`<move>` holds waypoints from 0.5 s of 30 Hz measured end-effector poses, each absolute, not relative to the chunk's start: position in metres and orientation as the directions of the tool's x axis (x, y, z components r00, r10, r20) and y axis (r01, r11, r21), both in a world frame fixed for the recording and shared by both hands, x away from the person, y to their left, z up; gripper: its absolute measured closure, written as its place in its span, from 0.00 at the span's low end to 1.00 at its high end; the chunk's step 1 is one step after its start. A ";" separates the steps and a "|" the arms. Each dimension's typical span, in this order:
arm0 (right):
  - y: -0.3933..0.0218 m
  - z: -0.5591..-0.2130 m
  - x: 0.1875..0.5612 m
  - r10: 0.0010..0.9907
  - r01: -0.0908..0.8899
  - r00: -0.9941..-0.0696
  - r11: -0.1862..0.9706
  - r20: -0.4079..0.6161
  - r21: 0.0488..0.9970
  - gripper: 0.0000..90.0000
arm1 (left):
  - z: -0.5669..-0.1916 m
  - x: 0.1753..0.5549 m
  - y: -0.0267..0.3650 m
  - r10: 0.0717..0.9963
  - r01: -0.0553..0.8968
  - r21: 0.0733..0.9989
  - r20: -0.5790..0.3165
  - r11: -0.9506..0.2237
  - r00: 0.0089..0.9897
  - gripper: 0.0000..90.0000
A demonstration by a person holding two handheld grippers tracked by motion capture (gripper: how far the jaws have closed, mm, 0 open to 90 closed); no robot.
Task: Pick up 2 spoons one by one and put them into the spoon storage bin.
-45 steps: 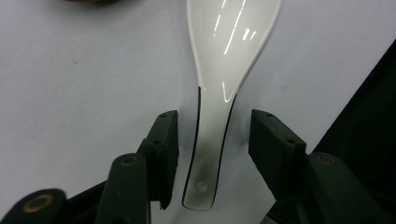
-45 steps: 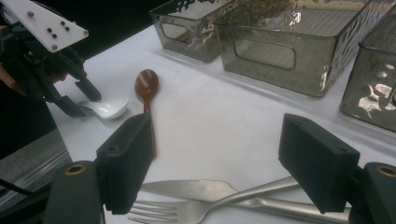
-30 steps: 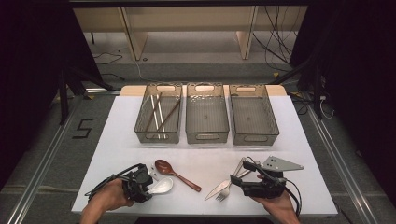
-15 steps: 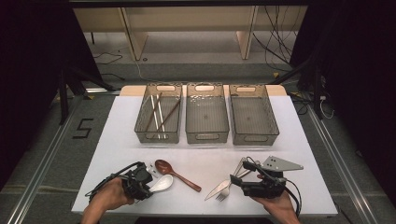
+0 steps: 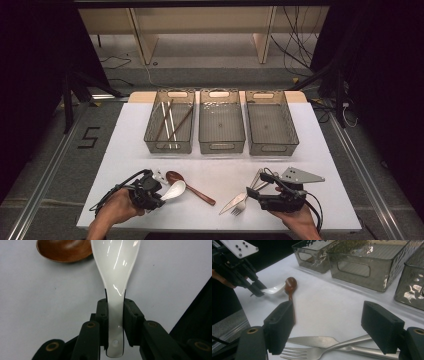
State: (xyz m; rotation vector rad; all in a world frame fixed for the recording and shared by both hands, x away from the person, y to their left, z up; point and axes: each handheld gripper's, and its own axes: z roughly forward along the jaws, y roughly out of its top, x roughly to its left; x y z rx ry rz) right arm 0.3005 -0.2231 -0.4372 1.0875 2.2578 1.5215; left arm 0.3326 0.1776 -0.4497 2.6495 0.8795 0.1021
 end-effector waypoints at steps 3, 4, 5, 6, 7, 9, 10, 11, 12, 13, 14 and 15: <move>-0.223 -0.437 0.301 0.673 0.457 -0.706 0.195 0.221 0.868 0.30 | -0.444 0.335 0.179 0.624 0.587 0.410 -0.055 -0.698 0.780 0.84; -0.223 -0.437 0.301 0.673 0.456 -0.706 0.195 0.220 0.868 0.30 | -0.443 0.336 0.180 0.631 0.589 0.427 -0.055 -0.686 0.774 0.84; -0.223 -0.437 0.300 0.673 0.456 -0.706 0.195 0.220 0.868 0.30 | -0.441 0.336 0.180 0.638 0.593 0.442 -0.059 -0.673 0.768 0.84; -0.223 -0.437 0.301 0.673 0.457 -0.706 0.194 0.222 0.868 0.30 | -0.439 0.337 0.180 0.642 0.595 0.456 -0.065 -0.662 0.764 0.84; -0.223 -0.437 0.301 0.673 0.458 -0.705 0.194 0.222 0.867 0.30 | -0.437 0.337 0.180 0.645 0.596 0.471 -0.072 -0.650 0.761 0.84; -0.223 -0.437 0.301 0.673 0.461 -0.704 0.193 0.225 0.866 0.30 | -0.434 0.339 0.180 0.655 0.600 0.497 -0.082 -0.627 0.752 0.84; -0.223 -0.437 0.301 0.673 0.459 -0.705 0.193 0.224 0.867 0.30 | -0.432 0.340 0.180 0.661 0.605 0.510 -0.091 -0.612 0.745 0.84; -0.223 -0.437 0.301 0.673 0.459 -0.705 0.193 0.223 0.867 0.30 | -0.430 0.341 0.180 0.663 0.607 0.518 -0.098 -0.603 0.742 0.84; -0.223 -0.437 0.301 0.673 0.460 -0.704 0.192 0.225 0.867 0.30 | -0.428 0.342 0.179 0.666 0.608 0.529 -0.104 -0.592 0.739 0.84; -0.223 -0.437 0.301 0.673 0.461 -0.704 0.191 0.226 0.867 0.30 | -0.426 0.344 0.179 0.672 0.612 0.537 -0.110 -0.580 0.733 0.84; -0.223 -0.437 0.301 0.673 0.462 -0.703 0.190 0.227 0.866 0.30 | -0.424 0.345 0.177 0.675 0.613 0.546 -0.111 -0.572 0.729 0.84; -0.223 -0.437 0.301 0.673 0.461 -0.704 0.190 0.227 0.867 0.30 | -0.422 0.347 0.176 0.674 0.611 0.552 -0.114 -0.568 0.730 0.84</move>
